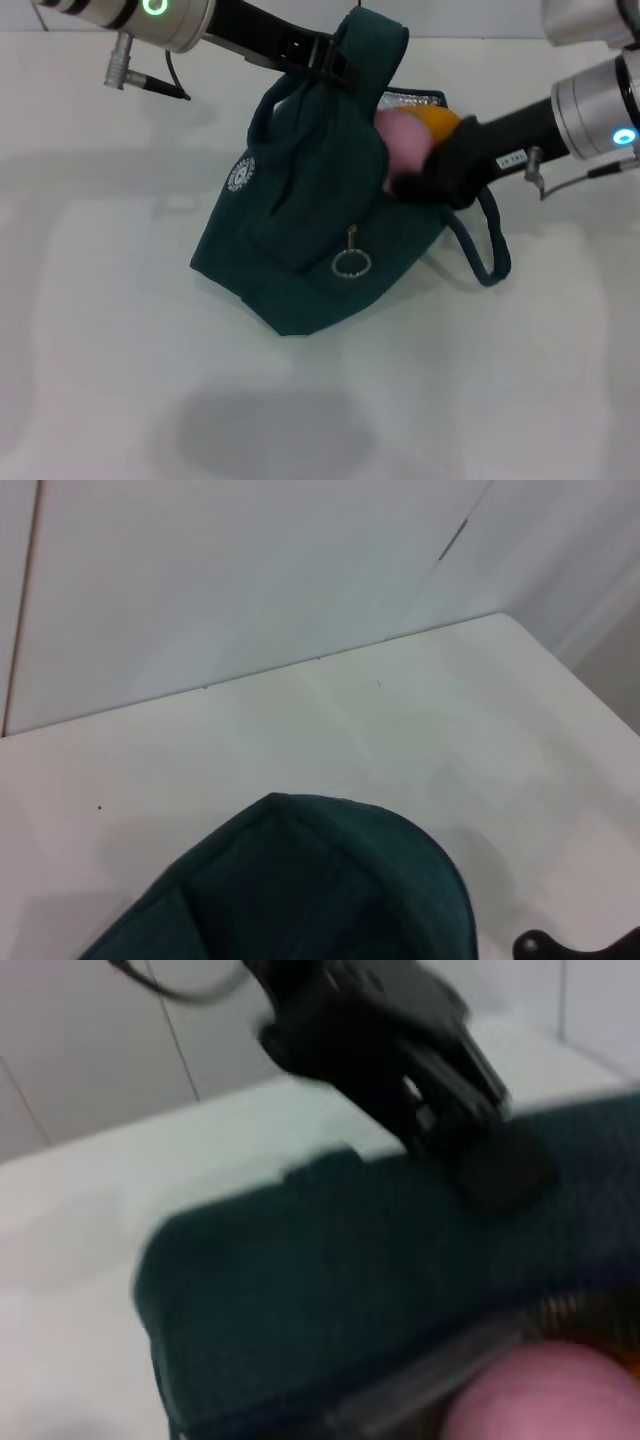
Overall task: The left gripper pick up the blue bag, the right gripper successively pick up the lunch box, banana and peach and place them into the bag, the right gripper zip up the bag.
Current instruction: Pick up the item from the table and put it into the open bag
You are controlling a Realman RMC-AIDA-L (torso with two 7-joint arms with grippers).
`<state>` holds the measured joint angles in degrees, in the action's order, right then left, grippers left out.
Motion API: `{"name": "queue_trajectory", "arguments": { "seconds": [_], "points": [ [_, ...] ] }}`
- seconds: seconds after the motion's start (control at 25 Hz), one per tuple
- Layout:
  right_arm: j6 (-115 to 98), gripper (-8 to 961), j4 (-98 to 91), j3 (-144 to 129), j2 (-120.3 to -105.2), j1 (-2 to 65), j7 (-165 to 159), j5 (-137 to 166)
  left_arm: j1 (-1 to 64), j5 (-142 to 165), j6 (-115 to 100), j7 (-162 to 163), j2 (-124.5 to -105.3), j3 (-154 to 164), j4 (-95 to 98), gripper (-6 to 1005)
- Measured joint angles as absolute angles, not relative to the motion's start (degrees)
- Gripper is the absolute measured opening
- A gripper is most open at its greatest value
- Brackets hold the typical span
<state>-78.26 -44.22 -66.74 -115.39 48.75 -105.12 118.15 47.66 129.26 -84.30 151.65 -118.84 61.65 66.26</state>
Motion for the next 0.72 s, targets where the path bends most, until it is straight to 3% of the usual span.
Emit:
{"name": "queue_trajectory", "arguments": {
  "seconds": [0.72],
  "points": [
    [-71.64,40,-44.43,-66.6,-115.56,48.9,-110.28,116.82,47.35,129.26,-84.28,151.7,-119.0,61.69,66.15,36]
  ]
}}
